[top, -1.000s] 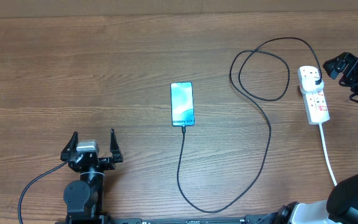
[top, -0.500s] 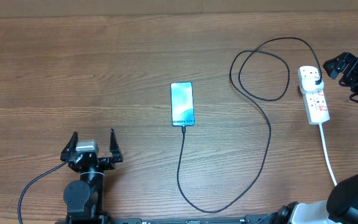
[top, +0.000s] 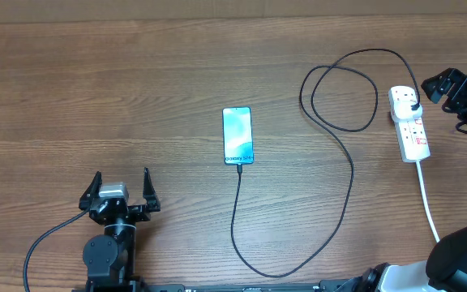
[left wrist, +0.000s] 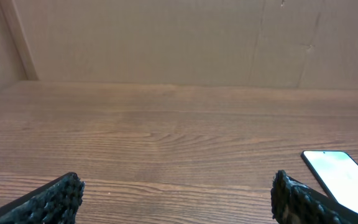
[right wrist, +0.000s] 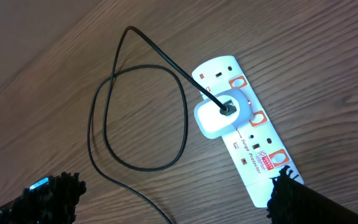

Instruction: Plug charger to phone and switch on socket

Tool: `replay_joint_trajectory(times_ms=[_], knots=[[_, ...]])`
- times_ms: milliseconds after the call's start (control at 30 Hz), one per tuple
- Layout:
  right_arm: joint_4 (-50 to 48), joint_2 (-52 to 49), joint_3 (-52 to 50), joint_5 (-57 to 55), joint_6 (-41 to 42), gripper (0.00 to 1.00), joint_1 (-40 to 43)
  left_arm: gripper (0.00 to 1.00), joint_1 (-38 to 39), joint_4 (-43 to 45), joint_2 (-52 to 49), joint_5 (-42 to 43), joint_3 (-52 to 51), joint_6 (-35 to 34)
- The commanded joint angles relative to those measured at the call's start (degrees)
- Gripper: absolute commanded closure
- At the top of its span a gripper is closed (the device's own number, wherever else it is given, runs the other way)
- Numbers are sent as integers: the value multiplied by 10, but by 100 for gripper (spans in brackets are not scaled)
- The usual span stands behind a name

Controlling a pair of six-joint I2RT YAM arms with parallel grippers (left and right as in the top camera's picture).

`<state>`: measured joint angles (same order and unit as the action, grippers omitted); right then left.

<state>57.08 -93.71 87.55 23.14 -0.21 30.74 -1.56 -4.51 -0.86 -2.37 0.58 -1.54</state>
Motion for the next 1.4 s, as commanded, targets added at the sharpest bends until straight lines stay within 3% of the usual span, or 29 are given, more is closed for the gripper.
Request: replay_joint_trajectory(times_ms=[0,467,633,1367], knots=[[-1,7,9,0,0,0,1,0,-4,2,7,-6,-3,-8],[13,6,8,-1,0,0,1,0,-4,2,7,-6,-3,-8],[-38,46,-27,0,2,0,-25,0,-4,2,7,-6,-3,-8],[-447,374,-485,-2,2,0,-171,0,-4,2,7,-6,-3,-8]])
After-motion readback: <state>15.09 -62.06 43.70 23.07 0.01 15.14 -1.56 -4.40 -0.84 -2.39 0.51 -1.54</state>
